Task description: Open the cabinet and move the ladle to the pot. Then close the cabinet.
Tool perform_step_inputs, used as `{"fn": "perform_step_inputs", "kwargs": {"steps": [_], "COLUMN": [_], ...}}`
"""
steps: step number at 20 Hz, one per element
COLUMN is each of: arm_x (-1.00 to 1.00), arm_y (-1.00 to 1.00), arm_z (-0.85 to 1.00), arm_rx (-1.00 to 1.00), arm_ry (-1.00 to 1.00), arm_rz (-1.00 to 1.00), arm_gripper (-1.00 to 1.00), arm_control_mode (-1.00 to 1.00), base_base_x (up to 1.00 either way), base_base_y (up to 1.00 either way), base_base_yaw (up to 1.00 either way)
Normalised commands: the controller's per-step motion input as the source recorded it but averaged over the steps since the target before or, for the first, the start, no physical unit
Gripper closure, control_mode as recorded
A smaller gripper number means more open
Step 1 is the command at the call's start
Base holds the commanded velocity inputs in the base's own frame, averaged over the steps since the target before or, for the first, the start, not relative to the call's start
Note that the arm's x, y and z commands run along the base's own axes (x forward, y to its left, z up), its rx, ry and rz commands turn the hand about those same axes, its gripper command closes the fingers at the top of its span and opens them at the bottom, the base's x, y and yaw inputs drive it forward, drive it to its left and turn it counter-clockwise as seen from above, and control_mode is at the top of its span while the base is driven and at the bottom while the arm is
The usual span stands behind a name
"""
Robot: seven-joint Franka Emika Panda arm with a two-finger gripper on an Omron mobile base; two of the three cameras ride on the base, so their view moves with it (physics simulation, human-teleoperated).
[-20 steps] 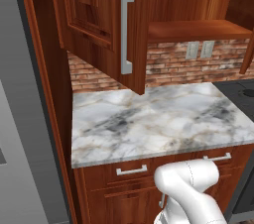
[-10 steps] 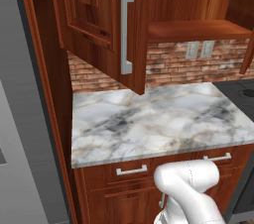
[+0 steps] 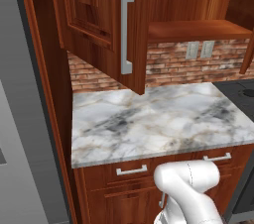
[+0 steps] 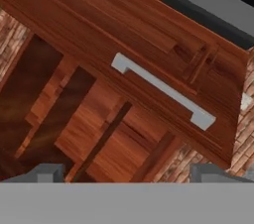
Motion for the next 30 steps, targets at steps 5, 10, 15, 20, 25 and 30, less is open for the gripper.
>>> {"fn": "perform_step_inputs", "kwargs": {"steps": [5,10,15,20,25,30], "arm_x": [0.05,0.15,0.28,0.56,0.55,0.51], "arm_y": [-0.29,-0.19,-0.06,-0.11,-0.26,-0.32], "arm_z": [0.06,0.01,0.00,0.00,0.00,0.00], "arm_rx": [0.16,0.08,0.04,0.05,0.11,0.11], "arm_ry": [0.00,0.00,0.00,-0.01,-0.01,0.00], "arm_rz": [0.04,0.02,0.02,0.01,0.01,0.01], "arm_gripper": [-1.00,-1.00,-1.00,-1.00,-1.00,-1.00], "arm_control_mode": [-1.00,-1.00,-1.00,-1.00,-1.00,-1.00], "base_base_x": [0.00,0.00,0.00,0.00,0.00,0.00], "base_base_y": [0.00,0.00,0.00,0.00,0.00,0.00], "base_base_yaw": [0.00,0.00,0.00,0.00,0.00,0.00]}}
